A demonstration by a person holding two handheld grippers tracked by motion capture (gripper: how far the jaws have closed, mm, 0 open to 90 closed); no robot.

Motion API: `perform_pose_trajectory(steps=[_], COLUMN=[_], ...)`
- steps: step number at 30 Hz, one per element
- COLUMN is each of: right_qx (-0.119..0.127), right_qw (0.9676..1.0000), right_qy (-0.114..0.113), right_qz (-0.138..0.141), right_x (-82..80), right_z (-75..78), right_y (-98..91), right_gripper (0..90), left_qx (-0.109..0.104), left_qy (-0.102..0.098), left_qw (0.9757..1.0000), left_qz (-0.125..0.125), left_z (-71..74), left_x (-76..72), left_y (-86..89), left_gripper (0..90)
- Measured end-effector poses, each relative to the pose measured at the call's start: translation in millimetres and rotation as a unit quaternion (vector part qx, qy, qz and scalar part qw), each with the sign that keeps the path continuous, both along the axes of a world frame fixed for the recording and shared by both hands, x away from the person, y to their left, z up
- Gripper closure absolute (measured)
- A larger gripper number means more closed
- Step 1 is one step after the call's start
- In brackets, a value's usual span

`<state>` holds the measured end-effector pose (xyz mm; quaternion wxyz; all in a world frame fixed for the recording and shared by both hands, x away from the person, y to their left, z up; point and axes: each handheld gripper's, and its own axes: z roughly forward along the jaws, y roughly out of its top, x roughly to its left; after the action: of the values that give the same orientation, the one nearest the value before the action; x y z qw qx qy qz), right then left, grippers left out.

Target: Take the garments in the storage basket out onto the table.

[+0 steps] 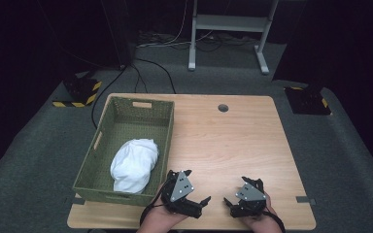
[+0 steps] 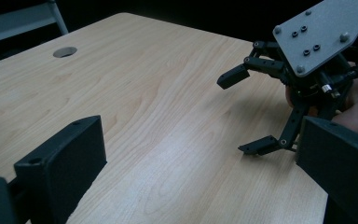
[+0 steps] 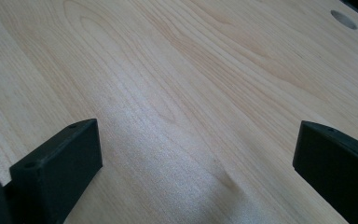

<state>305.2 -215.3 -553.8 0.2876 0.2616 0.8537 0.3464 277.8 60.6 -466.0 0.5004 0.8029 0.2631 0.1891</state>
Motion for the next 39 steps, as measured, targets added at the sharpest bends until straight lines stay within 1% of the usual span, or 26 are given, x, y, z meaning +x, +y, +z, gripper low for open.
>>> perform_pose_trajectory(steps=[2,6,8,12,14,17,21,31,33,34,35,36,37,39], right_qx=[0.0,0.0,0.0,0.0,0.0,0.0,0.0,-0.002,-0.003,-0.003,-0.003,-0.003,-0.003,-0.003], right_qw=[1.0,1.0,1.0,1.0,1.0,1.0,1.0,1.0,1.0,1.0,1.0,1.0,1.0,1.0], right_qy=[0.0,0.0,0.0,-0.001,-0.001,-0.001,-0.001,-0.005,-0.006,-0.005,-0.005,-0.005,-0.005,-0.005], right_qz=[0.0,0.0,0.0,0.001,0.001,0.001,0.001,0.003,0.003,0.003,0.003,0.003,0.003,0.003], right_x=[0.0,0.0,-0.2,-0.2,-0.3,-0.3,-0.5,-1.1,-1.2,-1.2,-1.2,-1.2,-1.2,-1.2], right_z=[0.0,0.0,0.0,0.0,0.0,-0.1,-0.1,-0.1,-0.1,-0.1,-0.1,-0.1,-0.1,-0.1], right_y=[0.0,0.0,0.1,0.1,0.1,0.1,0.2,0.4,0.4,0.4,0.4,0.4,0.4,0.4], right_gripper=[0.7,0.7,0.7,0.7,0.7,0.8,0.8,0.9,0.9,0.9,0.9,0.9,0.9,0.9], left_qx=[0.004,0.003,0.005,0.005,0.009,0.007,0.005,0.001,0.001,-0.001,-0.001,-0.006,-0.006,-0.01], left_qy=[-0.001,0.003,0.001,0.002,-0.001,0.0,-0.004,-0.016,-0.019,-0.02,-0.02,-0.021,-0.021,-0.022], left_qw=[1.0,1.0,0.9999,1.0,0.9999,0.9999,0.9999,0.9997,0.9996,0.9994,0.9994,0.9992,0.9992,0.9988], left_qz=[0.004,0.008,0.009,0.008,0.008,0.008,0.01,0.019,0.021,0.027,0.027,0.034,0.034,0.043], left_z=[2.1,4.9,7.4,11.0,12.6,14.4,18.2,22.2,23.3,24.7,24.7,26.6,26.6,29.2], left_x=[-0.2,0.1,-0.5,-1.1,-1.6,-1.6,-1.9,-2.1,-1.8,-1.0,-1.0,-0.2,-0.2,0.5], left_y=[1.8,4.3,5.9,8.0,9.2,11.5,16.5,24.8,27.7,32.1,32.1,37.7,37.7,44.4], left_gripper=[1.9,1.9,2.0,2.2,3.0,3.0,3.0,1.7,1.6,1.6,1.6,1.6,1.6,1.6])
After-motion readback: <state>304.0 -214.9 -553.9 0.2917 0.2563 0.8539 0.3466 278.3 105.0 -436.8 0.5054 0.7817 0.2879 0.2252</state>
